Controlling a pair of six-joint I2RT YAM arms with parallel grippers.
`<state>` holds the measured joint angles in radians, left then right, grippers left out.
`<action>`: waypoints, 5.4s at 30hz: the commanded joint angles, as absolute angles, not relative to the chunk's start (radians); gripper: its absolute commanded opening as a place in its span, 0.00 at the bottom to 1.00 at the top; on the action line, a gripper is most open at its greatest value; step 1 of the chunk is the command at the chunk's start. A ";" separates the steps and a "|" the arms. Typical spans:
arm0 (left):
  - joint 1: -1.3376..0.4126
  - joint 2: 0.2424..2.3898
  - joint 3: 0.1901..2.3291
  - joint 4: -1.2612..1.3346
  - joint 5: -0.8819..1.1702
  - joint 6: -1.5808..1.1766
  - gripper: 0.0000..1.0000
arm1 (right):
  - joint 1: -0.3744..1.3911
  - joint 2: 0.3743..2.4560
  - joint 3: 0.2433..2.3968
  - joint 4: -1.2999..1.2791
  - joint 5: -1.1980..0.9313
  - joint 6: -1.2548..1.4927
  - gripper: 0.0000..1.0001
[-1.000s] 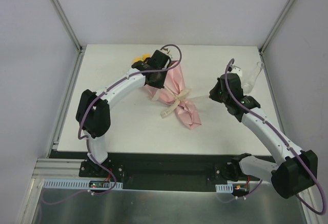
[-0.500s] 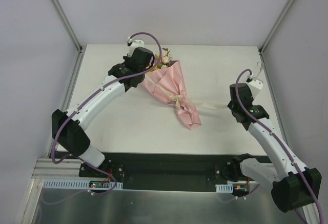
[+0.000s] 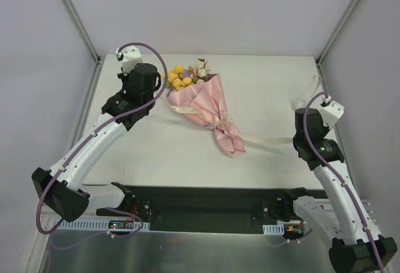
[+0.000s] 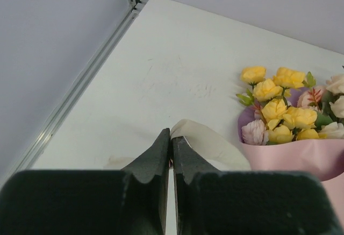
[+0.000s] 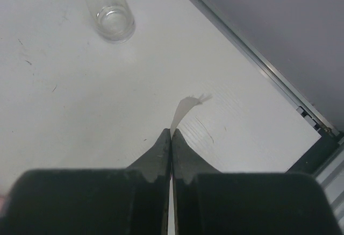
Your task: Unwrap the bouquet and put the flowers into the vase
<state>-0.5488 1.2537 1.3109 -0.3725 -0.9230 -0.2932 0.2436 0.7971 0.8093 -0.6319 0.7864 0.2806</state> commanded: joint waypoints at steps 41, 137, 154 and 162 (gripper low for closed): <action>-0.532 1.882 1.560 -0.377 0.486 -0.423 0.38 | 0.606 1.528 0.937 -0.153 -0.167 0.206 0.11; -0.798 2.068 1.638 -0.506 0.166 -0.121 0.22 | 0.607 1.540 0.724 0.109 -0.202 0.337 0.01; -0.799 1.888 1.549 -0.427 0.201 -0.173 0.00 | 0.546 1.552 0.738 0.091 -0.224 0.437 0.02; -0.795 1.850 1.532 -0.425 0.228 -0.196 0.00 | 0.535 1.543 0.784 0.055 -0.229 0.428 0.02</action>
<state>-0.7864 1.9442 1.5383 -0.4591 0.1741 -0.1715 0.5411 1.5402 0.7322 0.0971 -0.2256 0.4232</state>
